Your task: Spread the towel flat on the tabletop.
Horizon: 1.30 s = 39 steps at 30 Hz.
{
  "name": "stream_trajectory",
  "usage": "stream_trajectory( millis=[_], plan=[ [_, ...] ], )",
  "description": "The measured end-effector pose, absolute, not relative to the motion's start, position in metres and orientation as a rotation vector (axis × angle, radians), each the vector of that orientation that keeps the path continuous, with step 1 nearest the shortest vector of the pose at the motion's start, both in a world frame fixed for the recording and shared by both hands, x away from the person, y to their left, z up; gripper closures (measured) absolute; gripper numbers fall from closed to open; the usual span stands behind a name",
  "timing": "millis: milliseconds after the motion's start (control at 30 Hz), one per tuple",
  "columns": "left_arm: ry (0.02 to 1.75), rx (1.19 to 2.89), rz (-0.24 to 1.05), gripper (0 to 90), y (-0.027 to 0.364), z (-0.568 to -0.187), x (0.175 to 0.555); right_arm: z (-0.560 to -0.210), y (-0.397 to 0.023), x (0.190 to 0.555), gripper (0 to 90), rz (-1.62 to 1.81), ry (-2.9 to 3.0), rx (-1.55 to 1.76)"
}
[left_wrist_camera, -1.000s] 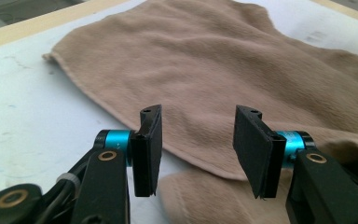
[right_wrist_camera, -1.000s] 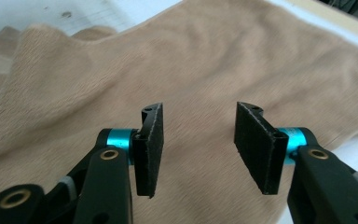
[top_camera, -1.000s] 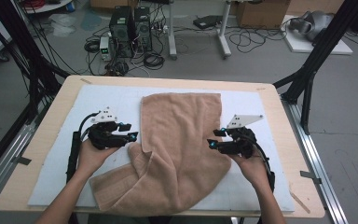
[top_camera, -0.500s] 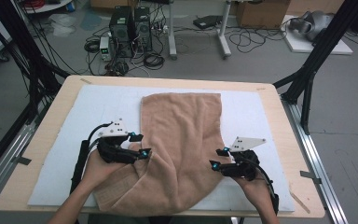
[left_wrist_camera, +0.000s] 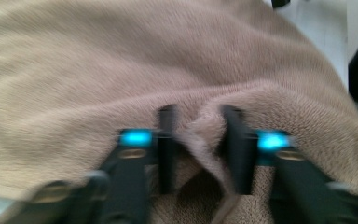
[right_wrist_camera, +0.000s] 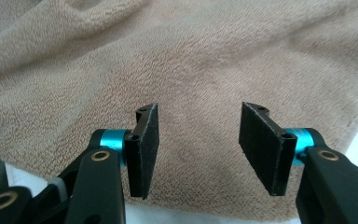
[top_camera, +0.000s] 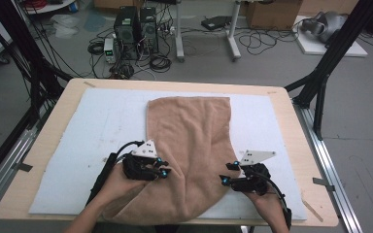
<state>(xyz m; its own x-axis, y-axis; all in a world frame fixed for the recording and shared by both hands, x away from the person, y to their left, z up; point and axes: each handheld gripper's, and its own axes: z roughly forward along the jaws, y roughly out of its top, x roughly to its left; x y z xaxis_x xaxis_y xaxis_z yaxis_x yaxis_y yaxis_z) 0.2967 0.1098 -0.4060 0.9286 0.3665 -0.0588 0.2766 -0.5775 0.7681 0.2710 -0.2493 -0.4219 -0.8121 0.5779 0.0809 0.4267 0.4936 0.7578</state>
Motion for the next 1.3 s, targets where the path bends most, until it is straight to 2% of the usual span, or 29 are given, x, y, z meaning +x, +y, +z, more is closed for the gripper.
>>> stream_trajectory(
  millis=[133,333,500,833,967,1033,1133,1300],
  plan=[
    [0.479,2.186,0.157,80.7,0.122,-0.4,0.298,-0.428,-0.246,0.27,46.7,1.202,2.586,0.855],
    [0.637,2.072,0.204,81.1,0.161,-0.389,0.31,-0.427,-0.24,0.269,47.1,1.195,2.603,0.824],
    [0.766,2.013,0.297,81.2,0.183,-0.385,0.323,-0.428,-0.228,0.278,47.7,1.197,2.624,0.812],
    [0.971,1.973,0.385,81.0,0.199,-0.403,0.36,-0.416,-0.214,0.282,47.1,1.25,2.604,0.76],
    [1.021,1.978,0.372,80.4,0.202,-0.409,0.368,-0.413,-0.209,0.281,47.1,1.241,2.598,0.738],
    [1.004,1.978,0.367,78.3,0.202,-0.407,0.365,-0.411,-0.208,0.28,47.0,1.211,2.581,0.73],
    [0.976,1.958,0.365,69.3,0.205,-0.4,0.358,-0.405,-0.214,0.278,47.1,1.214,2.548,0.738],
    [0.932,1.973,0.371,60.0,0.215,-0.387,0.344,-0.386,-0.226,0.272,47.1,1.258,2.487,0.74]
  ],
)
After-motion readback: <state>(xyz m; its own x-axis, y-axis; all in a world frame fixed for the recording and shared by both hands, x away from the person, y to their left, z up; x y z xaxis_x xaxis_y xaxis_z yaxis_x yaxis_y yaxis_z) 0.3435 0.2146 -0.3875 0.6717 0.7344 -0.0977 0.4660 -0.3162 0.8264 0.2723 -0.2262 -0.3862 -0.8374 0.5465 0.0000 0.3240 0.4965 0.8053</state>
